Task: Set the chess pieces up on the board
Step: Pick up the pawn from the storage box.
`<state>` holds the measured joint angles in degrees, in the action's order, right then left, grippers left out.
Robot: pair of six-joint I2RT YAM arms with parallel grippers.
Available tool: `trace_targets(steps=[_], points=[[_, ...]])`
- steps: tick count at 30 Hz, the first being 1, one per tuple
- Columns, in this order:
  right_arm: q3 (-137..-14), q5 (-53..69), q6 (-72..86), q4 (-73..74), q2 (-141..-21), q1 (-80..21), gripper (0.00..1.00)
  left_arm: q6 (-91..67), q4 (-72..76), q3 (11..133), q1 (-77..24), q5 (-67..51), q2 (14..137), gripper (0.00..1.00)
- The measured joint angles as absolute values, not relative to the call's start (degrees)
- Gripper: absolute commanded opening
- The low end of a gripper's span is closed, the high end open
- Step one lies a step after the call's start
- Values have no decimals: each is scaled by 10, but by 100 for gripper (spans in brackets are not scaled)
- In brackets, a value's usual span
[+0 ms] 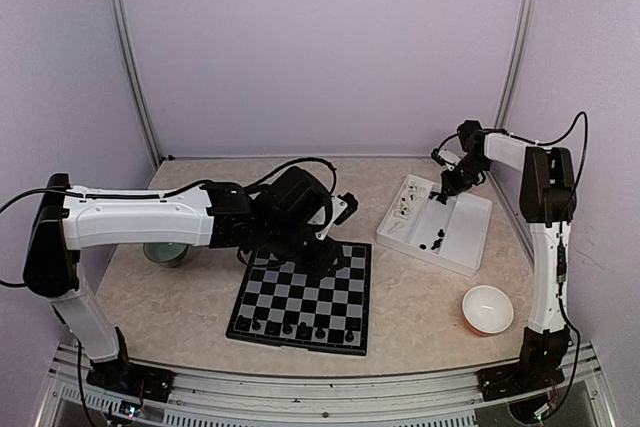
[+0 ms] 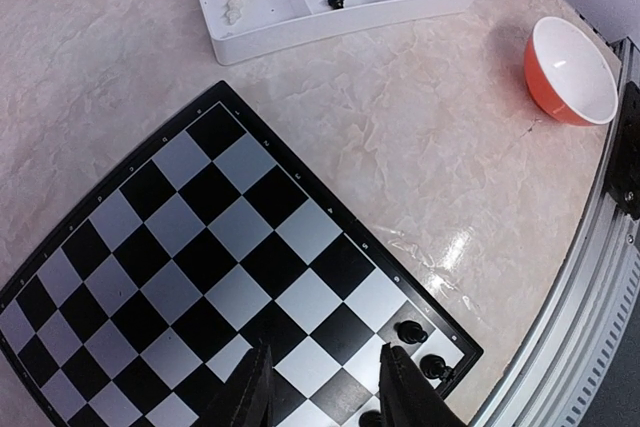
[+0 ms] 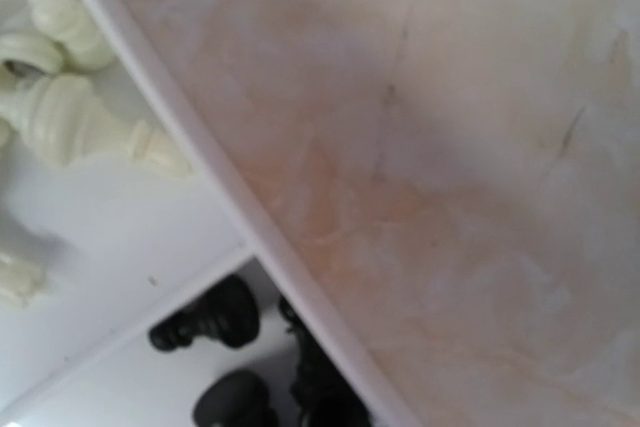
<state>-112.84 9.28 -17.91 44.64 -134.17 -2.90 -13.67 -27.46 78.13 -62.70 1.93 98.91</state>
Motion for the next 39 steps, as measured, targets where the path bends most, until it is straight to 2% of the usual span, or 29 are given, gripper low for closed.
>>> trace_targets(steps=[10,20,26,30,39], points=[[-1128,88,-179,446,-1342,-29,18,-137,-275,781,-627,19,989,38],[-1140,93,-183,448,-1361,-29,9,-138,-275,781,-627,20,989,38],[-1129,101,-184,442,-1354,-29,7,-139,-275,781,-627,20,989,38],[-1084,107,-185,440,-1309,-29,7,-138,-275,781,-627,22,989,38],[-957,161,-221,429,-1116,-41,6,-123,-281,781,-609,39,989,38]])
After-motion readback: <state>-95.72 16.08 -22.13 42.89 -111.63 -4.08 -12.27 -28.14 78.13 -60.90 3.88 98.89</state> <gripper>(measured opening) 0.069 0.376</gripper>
